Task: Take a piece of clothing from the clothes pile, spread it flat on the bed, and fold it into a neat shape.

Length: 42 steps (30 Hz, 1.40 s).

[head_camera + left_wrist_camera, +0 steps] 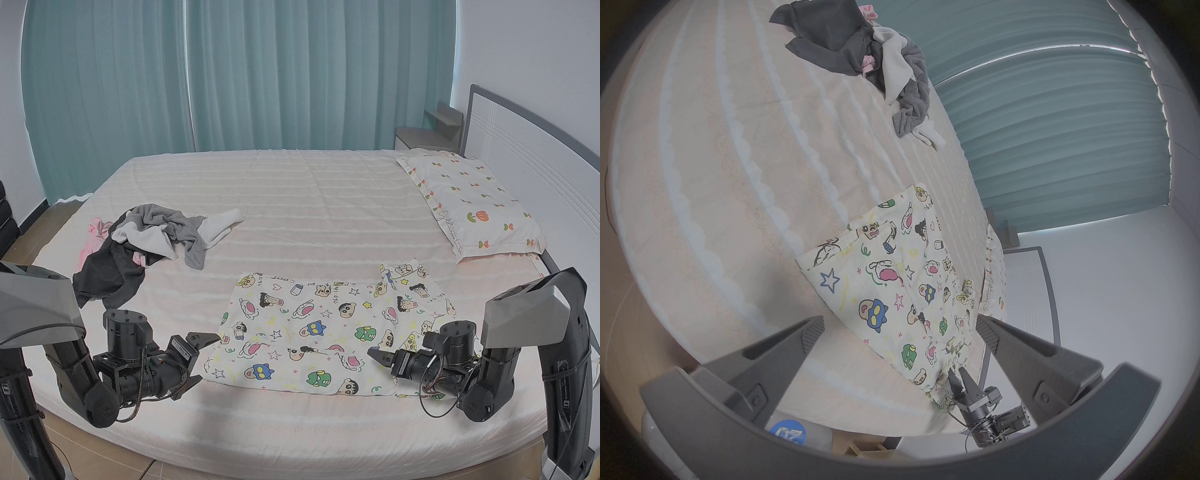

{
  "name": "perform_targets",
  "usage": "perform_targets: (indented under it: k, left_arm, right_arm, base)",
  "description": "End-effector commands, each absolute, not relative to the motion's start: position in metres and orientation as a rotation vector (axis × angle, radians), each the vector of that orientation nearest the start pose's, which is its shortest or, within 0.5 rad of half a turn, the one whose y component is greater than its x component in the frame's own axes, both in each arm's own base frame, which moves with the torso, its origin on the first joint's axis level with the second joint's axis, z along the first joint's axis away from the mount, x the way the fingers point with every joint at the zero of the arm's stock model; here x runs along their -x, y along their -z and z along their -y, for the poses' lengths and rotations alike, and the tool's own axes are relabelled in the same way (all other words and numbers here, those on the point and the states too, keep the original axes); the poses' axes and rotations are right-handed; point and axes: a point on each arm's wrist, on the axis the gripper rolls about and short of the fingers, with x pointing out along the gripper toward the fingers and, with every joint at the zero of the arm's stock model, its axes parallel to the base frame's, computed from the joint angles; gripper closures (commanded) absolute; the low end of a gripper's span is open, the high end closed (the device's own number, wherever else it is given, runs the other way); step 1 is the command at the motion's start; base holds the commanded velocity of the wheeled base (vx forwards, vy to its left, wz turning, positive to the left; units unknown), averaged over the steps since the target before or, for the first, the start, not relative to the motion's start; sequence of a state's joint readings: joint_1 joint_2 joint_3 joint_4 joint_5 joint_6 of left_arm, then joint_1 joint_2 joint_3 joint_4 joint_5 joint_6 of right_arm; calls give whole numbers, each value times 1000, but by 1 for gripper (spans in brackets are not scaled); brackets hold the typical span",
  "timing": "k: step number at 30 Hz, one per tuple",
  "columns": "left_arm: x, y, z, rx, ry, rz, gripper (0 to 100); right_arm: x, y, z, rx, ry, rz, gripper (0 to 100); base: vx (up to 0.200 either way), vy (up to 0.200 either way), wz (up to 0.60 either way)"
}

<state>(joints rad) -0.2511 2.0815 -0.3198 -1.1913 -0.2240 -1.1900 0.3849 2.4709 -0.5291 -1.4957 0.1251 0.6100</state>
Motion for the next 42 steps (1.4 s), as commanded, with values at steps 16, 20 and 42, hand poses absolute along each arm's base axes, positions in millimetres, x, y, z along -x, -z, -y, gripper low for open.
perform_targets:
  k: [16, 20, 42]
  left_arm:
    - [-260, -61, 74, 1073, 154, -620, 0]
    - [-272, -57, 79, 987, 187, -614, 0]
    - [-344, 25, 72, 434, 314, -847, 0]
  right_arm:
    - [-286, 12, -95, -658, -273, -541, 0]
    - [-286, 13, -96, -658, -273, -543, 0]
    - [-285, 26, -98, -621, -268, -580, 0]
  base:
    - [88, 0, 0]
    - [0, 0, 0]
    - [0, 0, 0]
